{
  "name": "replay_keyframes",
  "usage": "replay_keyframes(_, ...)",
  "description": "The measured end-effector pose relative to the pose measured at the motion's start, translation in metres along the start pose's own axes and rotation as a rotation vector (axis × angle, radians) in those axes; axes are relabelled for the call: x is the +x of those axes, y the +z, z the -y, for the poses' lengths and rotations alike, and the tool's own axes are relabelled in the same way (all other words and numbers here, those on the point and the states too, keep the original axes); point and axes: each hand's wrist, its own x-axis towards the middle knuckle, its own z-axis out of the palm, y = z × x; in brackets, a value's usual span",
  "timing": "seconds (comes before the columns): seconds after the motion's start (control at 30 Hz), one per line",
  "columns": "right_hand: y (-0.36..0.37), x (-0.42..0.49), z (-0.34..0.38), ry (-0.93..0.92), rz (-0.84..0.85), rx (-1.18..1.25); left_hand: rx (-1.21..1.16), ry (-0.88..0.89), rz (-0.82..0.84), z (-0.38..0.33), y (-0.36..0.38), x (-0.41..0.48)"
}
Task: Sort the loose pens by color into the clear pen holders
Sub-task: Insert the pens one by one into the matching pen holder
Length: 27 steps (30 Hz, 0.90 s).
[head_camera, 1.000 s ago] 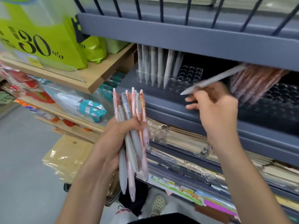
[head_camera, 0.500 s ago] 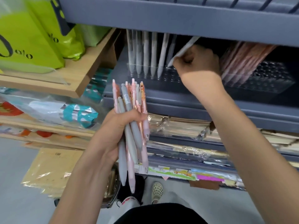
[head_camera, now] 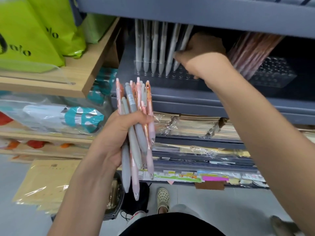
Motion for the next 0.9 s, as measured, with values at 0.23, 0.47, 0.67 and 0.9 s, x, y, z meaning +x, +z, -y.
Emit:
replay_keyframes(0.23,0.004,0.0,0.001,-0.011,-0.112,-0.05,-0.007,-0.021,0.034,0.0,-0.005,-0.003)
replay_keyframes(0.47,0.001,0.007,0.004,0.013,-0.024,-0.102,-0.008,-0.016,0.049,0.0,-0.006,-0.005)
replay_keyframes(0.67,0.004,0.009,0.009,0.05,0.069,-0.097,-0.008,-0.017,0.043,-0.001,-0.006,-0.007)
replay_keyframes(0.9,0.004,0.006,0.002,0.001,0.047,-0.036,-0.02,-0.028,0.047,0.002,-0.006,-0.01)
